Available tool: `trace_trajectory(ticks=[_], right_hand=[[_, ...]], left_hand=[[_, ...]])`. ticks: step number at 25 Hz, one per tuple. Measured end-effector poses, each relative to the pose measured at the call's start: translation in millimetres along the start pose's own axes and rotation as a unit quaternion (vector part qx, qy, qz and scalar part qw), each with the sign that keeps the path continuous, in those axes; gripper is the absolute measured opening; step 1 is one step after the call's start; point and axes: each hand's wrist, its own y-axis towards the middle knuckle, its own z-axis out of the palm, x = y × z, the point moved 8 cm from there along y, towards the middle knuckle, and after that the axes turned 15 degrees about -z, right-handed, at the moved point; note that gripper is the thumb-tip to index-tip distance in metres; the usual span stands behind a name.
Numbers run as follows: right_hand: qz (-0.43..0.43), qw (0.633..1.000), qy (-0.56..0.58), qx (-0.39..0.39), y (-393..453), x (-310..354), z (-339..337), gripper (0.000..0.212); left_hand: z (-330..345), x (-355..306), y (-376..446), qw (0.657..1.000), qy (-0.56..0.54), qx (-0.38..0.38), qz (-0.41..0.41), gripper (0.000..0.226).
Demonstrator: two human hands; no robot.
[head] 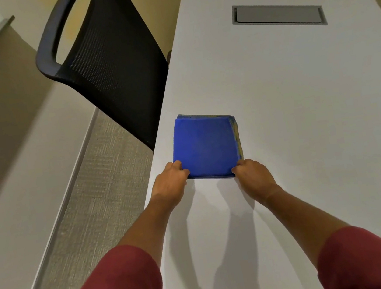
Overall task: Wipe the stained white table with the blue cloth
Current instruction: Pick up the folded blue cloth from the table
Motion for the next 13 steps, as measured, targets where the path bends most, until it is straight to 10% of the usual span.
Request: trace_trajectory(ticks=[13], right_hand=[[0.021, 0.997, 0.070, -0.016, -7.3, -5.5, 0.5, 0.032]], left_hand=[[-1.9, 6.4, 3.9, 0.998, 0.061, -0.001, 0.033, 0.028]])
